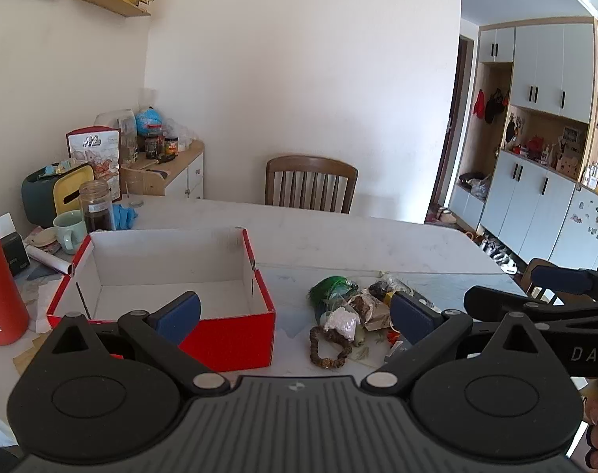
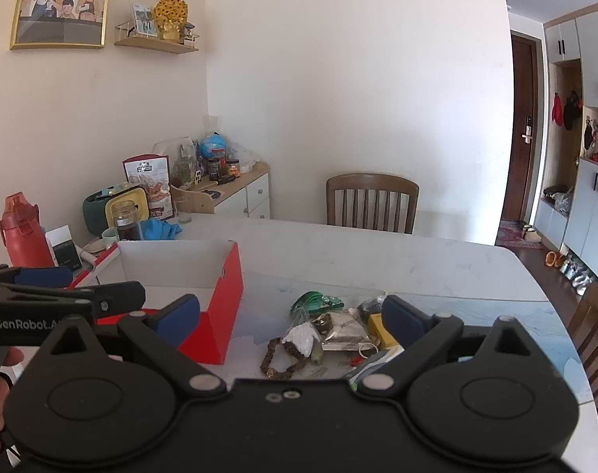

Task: Organize objects
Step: 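Reach the left gripper to the brown bead bracelet while the right gripper grasps a printed plastic bag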

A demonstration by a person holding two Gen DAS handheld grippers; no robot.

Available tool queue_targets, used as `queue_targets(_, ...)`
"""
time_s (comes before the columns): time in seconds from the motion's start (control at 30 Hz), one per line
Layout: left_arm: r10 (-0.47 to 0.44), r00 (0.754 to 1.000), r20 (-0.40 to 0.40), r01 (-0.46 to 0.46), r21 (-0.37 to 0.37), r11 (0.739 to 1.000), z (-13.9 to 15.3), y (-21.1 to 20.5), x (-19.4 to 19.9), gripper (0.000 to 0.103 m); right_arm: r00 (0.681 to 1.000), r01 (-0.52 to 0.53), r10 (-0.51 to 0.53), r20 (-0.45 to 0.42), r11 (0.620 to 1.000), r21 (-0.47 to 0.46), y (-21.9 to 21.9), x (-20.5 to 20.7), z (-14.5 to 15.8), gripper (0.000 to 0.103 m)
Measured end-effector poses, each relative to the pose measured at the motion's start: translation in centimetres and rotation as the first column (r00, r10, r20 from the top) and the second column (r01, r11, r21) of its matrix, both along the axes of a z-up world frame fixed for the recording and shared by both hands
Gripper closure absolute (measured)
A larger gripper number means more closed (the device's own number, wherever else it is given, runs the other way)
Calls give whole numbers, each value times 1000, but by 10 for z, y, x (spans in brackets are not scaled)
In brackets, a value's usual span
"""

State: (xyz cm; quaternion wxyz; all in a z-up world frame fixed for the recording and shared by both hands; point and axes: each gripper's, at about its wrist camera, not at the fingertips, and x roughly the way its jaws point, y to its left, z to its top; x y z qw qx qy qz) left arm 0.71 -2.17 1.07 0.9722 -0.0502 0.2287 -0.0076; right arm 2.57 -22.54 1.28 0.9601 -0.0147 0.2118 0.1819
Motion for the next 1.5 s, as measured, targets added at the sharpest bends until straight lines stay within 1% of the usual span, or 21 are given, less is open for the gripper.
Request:
queue_targets(0.23, 9, 1000, -18, -9, -5, 1000, -3, -5, 13, 0, 1000, 8, -8, -15, 1000, 12, -10, 12, -3, 2)
queue_targets(0.4, 13, 1000, -24, -14, -18, 1000, -4, -9, 23, 0, 1000, -14, 14, -10, 1000, 4, -15, 19, -4, 2)
queue_targets(0.53, 10, 999, -44, -10, -11, 1000, -8, -15, 34, 0, 1000, -18, 18, -7, 1000, -11, -22, 29, -6, 2)
queue_targets(0.6, 4, 999, -54, -4, -9, 1000, -9, -17, 40, 0, 999, -23, 23, -24, 1000, -18, -26, 38, -8, 2)
queue_targets(0.7, -3, 998, -60, 3, 13, 1000, -13, -24, 52, 0, 997, -26, 24, -80, 999, -28, -34, 56, -15, 4)
queue_targets(0.77, -18, 998, -58, 20, 27, 999, -16, -31, 60, 0, 994, -20, 16, -108, 999, -32, -41, 67, -22, 8)
queue_targets(0.83, -34, 998, -61, 38, 57, 998, -21, -39, 68, 0, 992, -16, 10, -127, 999, -47, -46, 77, -29, 11)
queue_targets(0.93, -73, 994, -78, 82, 116, 990, -37, -55, 83, 0, 983, -14, 4, -181, 998, -57, -55, 94, -41, 16)
queue_targets(1.07, -110, 985, -129, 133, 180, 975, -65, -75, 104, 0, 972, -33, 13, -234, 996, -83, -60, 114, -60, 21)
queue_targets(1.2, -124, 977, -173, 158, 201, 967, -94, -85, 123, 1, 962, -71, 32, -270, 988, -136, -57, 128, -80, 23)
queue_targets(1.27, -119, 972, -201, 163, 216, 963, -108, -89, 133, 1, 954, -82, 34, -299, 985, -152, -55, 135, -89, 26)
queue_targets(1.4, -118, 963, -243, 177, 239, 955, -130, -95, 150, 1, 938, -90, 32, -346, 984, -153, -55, 150, -104, 27)
queue_targets(1.5, -114, 954, -279, 186, 250, 950, -141, -98, 162, 7, 922, -83, 23, -388, 987, -138, -58, 159, -111, 27)
